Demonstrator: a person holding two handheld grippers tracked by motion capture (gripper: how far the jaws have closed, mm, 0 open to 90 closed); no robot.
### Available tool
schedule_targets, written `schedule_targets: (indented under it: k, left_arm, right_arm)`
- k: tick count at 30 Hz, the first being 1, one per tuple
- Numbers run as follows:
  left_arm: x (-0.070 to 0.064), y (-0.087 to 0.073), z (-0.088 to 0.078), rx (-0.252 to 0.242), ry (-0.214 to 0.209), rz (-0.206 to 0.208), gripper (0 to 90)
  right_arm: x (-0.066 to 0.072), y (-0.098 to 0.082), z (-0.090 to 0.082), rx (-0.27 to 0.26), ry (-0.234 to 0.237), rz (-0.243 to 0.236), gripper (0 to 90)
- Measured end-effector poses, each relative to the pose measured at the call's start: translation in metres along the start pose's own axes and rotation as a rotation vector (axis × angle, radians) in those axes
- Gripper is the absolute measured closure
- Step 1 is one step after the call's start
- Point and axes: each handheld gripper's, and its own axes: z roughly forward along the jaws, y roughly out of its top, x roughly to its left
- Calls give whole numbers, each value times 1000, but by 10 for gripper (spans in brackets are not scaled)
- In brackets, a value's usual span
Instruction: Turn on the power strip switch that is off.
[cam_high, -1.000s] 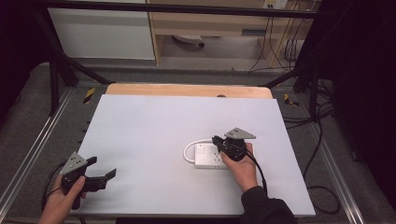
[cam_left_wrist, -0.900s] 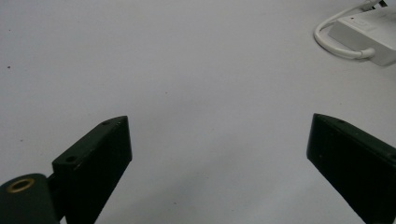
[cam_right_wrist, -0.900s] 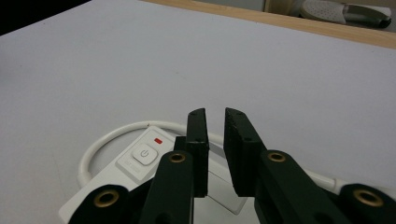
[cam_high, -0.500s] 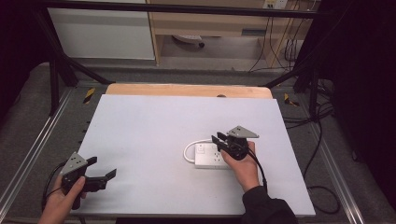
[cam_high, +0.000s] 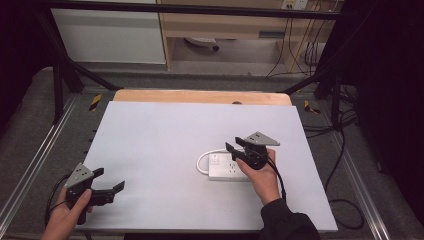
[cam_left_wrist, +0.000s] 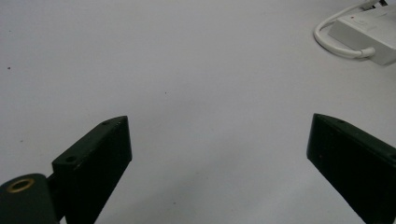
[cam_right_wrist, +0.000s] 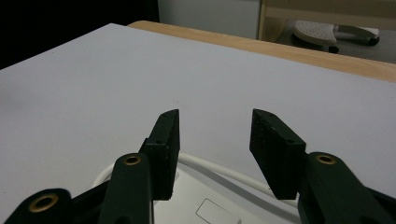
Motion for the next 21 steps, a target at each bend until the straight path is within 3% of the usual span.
schedule_targets:
  k: [21]
  left_arm:
    - [1,0,0,0,0,-2,67]
  right_arm:
    - [-6,13,-10,-16,-24,48,223]
